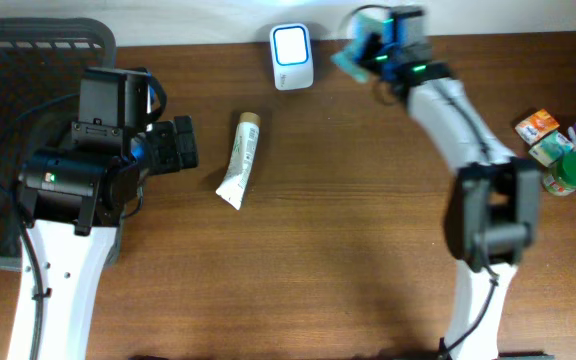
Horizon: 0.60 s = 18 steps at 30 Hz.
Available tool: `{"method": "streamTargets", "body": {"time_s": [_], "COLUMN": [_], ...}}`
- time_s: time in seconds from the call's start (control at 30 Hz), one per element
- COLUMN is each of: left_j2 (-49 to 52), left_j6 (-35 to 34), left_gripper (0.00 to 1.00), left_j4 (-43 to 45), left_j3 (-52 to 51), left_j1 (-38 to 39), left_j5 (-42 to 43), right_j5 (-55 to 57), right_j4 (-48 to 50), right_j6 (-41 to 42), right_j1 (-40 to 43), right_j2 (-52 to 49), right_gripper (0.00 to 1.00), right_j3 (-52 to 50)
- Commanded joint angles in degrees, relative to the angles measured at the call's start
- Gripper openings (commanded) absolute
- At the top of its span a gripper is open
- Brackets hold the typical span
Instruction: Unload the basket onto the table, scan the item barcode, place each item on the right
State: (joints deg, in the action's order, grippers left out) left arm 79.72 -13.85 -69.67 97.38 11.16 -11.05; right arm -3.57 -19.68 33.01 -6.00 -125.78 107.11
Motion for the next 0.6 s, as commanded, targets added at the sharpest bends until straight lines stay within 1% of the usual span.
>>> {"method": "streamTargets", "body": {"time_s": [0.0, 0.1, 0.2, 0.33, 0.47, 0.57], "left_j2": [0.0, 0.0, 0.0, 0.0, 0.0, 0.0], "left_j6": [0.9, 0.9, 0.9, 0.9, 0.9, 0.9], "left_gripper": [0.99, 0.99, 0.99, 0.99, 0.99, 0.99], "left_j4": [-0.1, -0.1, -0.1, -0.1, -0.1, -0.1], "left_j3": [0.0, 0.0, 0.0, 0.0, 0.0, 0.0], "left_j1": [-0.2, -0.2, -0.2, -0.2, -0.2, -0.2], "left_j5": [-0.8, -0.8, -0.8, -0.8, -0.8, -0.8], "right_j5": [0.5, 1.7, 5.5, 11.0, 15.1, 15.2], "right_j4": [-10.8, -21.5, -28.2, -30.6, -30.9, -30.5], "right_j6": [0.3, -0.3, -4.7, -11.2, -13.3, -13.3], "right_j1": [6.9, 12.7, 18.1, 23.5, 27.6, 29.6], "right_j2": [6.6, 6.4, 6.2, 6.1, 6.1, 6.1], "right_gripper": [0.04, 0.04, 0.04, 0.04, 0.06, 0.17], "right_j3": [1.0, 0.9, -0.2, -1.4, -1.6, -1.6]}}
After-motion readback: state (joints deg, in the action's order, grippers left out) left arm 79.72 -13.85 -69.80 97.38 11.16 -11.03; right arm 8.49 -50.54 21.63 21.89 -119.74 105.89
